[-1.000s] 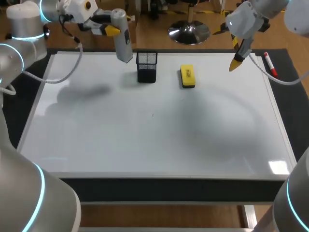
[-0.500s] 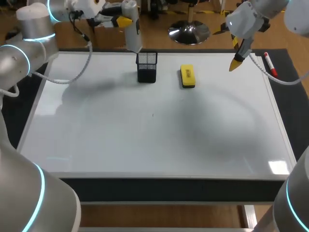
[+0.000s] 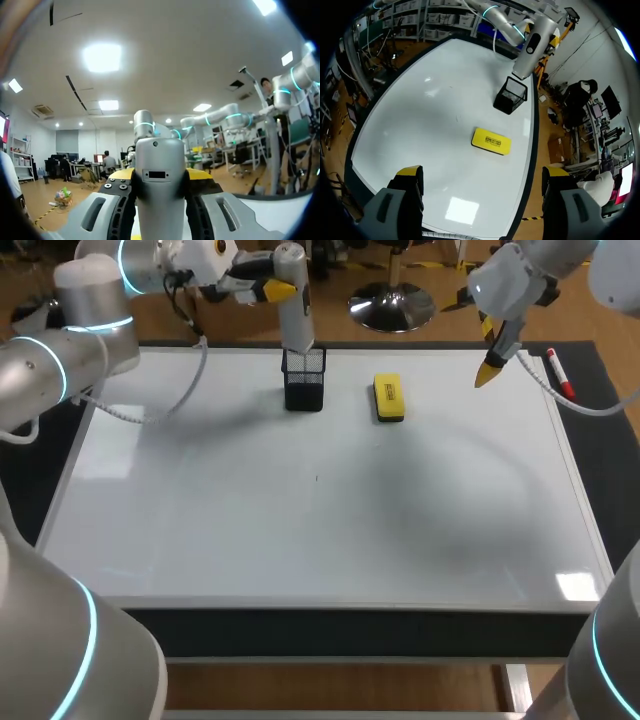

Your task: Pick up the inspection probe, press it on each red-marked spot on the whiteboard one by one, put down the probe, pick up the eraser, and wipe off all the red marks.

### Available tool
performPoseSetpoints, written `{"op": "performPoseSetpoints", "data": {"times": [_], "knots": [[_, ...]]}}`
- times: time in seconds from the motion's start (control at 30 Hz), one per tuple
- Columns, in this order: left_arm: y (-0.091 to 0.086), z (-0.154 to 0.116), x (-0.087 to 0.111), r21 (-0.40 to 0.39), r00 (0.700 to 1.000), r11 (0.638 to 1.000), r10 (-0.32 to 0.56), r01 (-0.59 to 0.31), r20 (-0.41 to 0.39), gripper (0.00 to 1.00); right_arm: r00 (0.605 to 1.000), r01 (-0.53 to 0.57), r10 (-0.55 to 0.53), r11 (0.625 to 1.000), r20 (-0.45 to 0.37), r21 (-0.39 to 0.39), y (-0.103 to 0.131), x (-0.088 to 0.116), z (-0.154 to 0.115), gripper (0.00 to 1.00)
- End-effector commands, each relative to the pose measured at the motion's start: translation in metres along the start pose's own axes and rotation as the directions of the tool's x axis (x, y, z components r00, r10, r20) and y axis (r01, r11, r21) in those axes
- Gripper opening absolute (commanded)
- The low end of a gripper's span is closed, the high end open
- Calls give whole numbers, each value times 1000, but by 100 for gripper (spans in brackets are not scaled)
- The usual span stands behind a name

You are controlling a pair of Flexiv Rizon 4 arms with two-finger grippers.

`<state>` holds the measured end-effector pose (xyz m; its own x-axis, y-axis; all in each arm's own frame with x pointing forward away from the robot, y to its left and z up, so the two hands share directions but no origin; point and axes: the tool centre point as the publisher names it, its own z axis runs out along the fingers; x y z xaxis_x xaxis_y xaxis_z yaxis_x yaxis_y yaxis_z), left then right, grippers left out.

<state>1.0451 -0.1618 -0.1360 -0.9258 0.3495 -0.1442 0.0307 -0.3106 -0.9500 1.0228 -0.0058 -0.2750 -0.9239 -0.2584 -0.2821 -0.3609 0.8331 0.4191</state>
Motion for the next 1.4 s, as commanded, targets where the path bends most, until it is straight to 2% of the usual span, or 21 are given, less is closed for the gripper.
{"op": "performPoseSetpoints", "data": {"times": [0.03,0.57,0.6,0.77,1.0,1.2,1.27,1.4], "knots": [[-12,5,10,-46,982,999,34,-26,185,0,1000,1,-1,1000,-3,4,0,0,0,100],[-12,5,10,-46,982,999,34,-26,185,0,1000,1,-1,1000,-3,4,0,0,0,100],[-12,4,9,-63,977,998,42,-30,208,0,1000,1,-1,1000,-3,4,0,0,0,100],[-11,1,8,-51,939,998,47,-32,341,0,1000,1,-1,1000,-3,4,0,0,0,100],[-8,-8,6,-17,866,999,48,-46,498,0,1000,1,-1,1000,-3,4,0,0,0,100],[-3,-4,4,-19,817,999,51,-50,574,0,1000,1,-1,1000,-3,4,0,0,0,100],[-1,0,4,-12,813,999,48,-50,581,0,1000,1,-1,1000,-3,4,0,0,0,100],[2,6,5,0,773,999,39,-51,633,0,1000,1,-1,1000,-3,4,0,0,0,100]]}}
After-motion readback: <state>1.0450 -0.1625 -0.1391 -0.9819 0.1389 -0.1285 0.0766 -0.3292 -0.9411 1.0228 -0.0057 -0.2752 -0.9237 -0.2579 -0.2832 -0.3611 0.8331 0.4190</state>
